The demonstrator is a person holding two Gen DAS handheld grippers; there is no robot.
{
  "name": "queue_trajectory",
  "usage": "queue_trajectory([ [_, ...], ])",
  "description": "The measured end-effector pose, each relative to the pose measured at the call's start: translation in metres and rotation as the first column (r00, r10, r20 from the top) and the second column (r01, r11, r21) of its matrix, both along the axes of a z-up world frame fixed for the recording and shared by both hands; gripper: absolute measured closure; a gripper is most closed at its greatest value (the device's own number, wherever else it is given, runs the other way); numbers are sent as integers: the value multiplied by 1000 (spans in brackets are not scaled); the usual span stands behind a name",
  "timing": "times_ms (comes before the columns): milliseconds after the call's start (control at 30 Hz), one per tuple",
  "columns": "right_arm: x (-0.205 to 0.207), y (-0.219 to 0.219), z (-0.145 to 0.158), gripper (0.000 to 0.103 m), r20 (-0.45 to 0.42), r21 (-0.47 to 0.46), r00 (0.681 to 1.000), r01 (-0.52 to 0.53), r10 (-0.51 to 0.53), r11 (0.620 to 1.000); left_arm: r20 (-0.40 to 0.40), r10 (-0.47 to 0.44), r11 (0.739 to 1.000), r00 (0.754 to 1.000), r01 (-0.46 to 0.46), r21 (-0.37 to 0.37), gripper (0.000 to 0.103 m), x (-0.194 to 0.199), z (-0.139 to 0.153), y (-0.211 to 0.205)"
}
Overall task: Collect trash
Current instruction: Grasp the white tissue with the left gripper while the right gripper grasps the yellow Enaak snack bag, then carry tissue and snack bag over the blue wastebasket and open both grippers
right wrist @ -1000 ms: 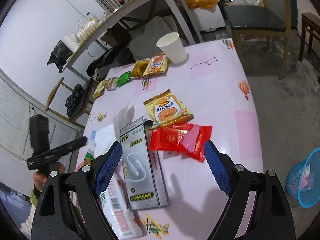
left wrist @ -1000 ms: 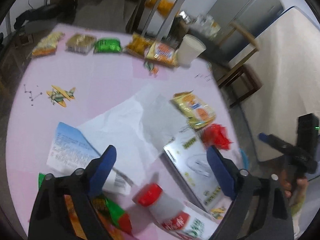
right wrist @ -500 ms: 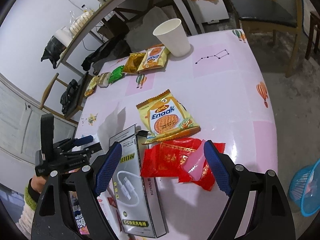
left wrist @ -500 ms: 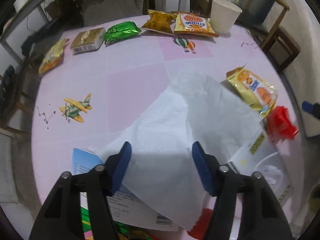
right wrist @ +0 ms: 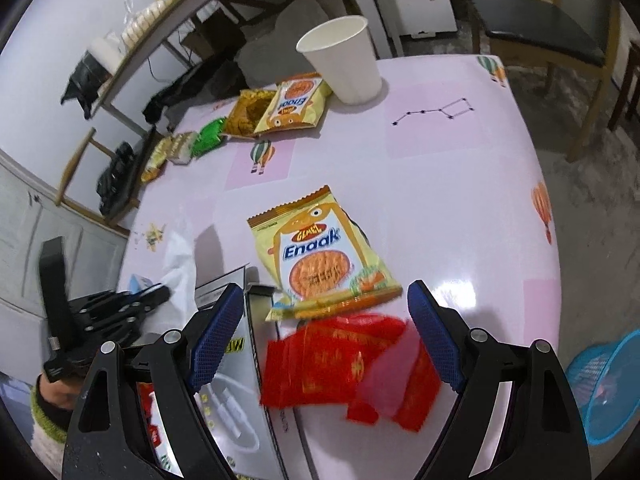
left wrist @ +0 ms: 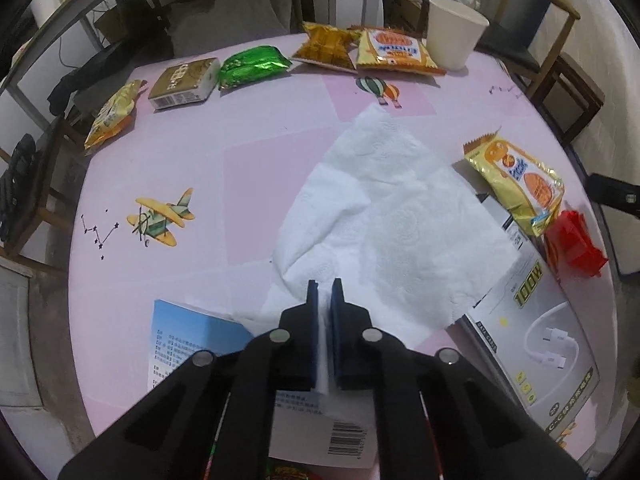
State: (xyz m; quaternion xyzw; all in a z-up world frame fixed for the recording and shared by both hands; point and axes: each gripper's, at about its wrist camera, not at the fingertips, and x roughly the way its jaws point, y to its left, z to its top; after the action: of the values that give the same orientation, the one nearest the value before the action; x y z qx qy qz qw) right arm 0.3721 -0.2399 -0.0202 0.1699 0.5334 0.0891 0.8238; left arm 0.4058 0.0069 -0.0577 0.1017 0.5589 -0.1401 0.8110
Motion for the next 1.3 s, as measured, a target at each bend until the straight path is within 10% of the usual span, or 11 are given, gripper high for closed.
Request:
queue_trajectory([
  [533, 56, 61, -36, 22, -145, -225, 981, -156, 125, 962, 131, 174, 934, 976, -121, -337, 101, -29, 80, 45],
  [867, 56, 66, -34, 70, -129, -259, 986, -135, 104, 956, 148, 211, 904, 966, -135, -406, 101, -47, 96, 64],
  [1300, 28, 41, 39, 80, 101, -221, 995, 7, 16, 975, 210, 249, 877, 945, -128, -464, 101, -86, 120, 72],
])
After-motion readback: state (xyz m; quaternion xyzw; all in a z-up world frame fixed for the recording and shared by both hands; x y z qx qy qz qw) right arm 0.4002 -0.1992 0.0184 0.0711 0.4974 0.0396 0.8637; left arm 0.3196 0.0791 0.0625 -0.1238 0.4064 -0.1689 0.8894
